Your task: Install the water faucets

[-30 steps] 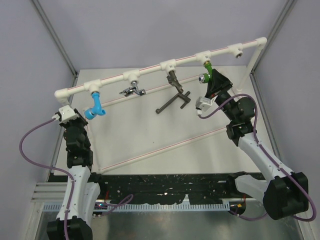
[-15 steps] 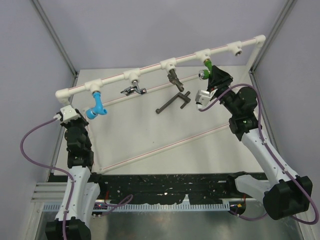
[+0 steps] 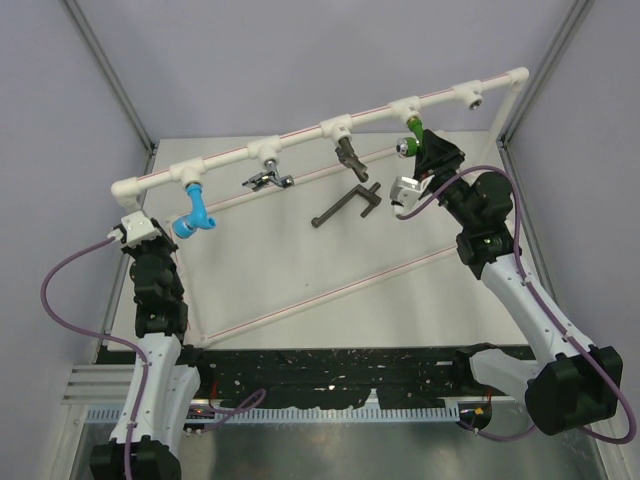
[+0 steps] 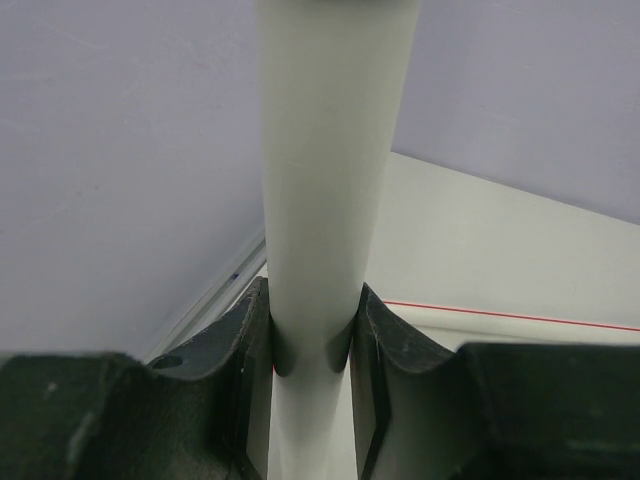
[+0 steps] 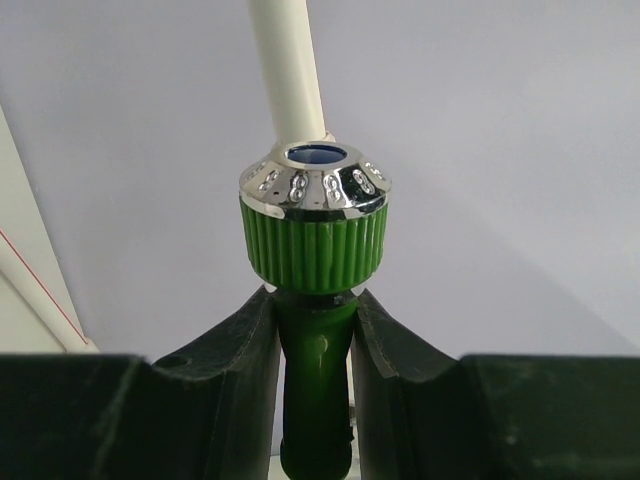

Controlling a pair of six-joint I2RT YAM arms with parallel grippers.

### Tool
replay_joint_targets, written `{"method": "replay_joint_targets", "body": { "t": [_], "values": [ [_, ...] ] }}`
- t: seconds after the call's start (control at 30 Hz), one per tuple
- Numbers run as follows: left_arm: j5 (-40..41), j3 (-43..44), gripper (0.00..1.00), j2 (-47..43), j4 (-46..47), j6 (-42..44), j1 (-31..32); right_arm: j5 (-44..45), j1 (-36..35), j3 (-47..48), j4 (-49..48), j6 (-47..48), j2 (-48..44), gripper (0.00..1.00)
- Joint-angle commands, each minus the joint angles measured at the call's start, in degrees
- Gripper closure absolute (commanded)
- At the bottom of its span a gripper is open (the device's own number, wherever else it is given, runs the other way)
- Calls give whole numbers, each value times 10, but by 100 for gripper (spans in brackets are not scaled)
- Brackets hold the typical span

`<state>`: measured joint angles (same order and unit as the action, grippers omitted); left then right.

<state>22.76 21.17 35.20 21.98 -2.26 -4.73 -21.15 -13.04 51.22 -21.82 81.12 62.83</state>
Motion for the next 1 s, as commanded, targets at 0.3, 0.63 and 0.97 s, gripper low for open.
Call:
{"method": "replay_joint_targets", "body": {
  "t": [0.3,0.63,0.97],
  "values": [
    [-1,3,100,-21,38,0,13,-19,2,5,-53,-164,22,95],
    [7,0,100,-29,39,1,28,16,-23,-50,-205,-375,55,95],
    [28,-5,100,-38,45,-3,41,62,-44,-53,-299,-618,98,95]
  ]
}}
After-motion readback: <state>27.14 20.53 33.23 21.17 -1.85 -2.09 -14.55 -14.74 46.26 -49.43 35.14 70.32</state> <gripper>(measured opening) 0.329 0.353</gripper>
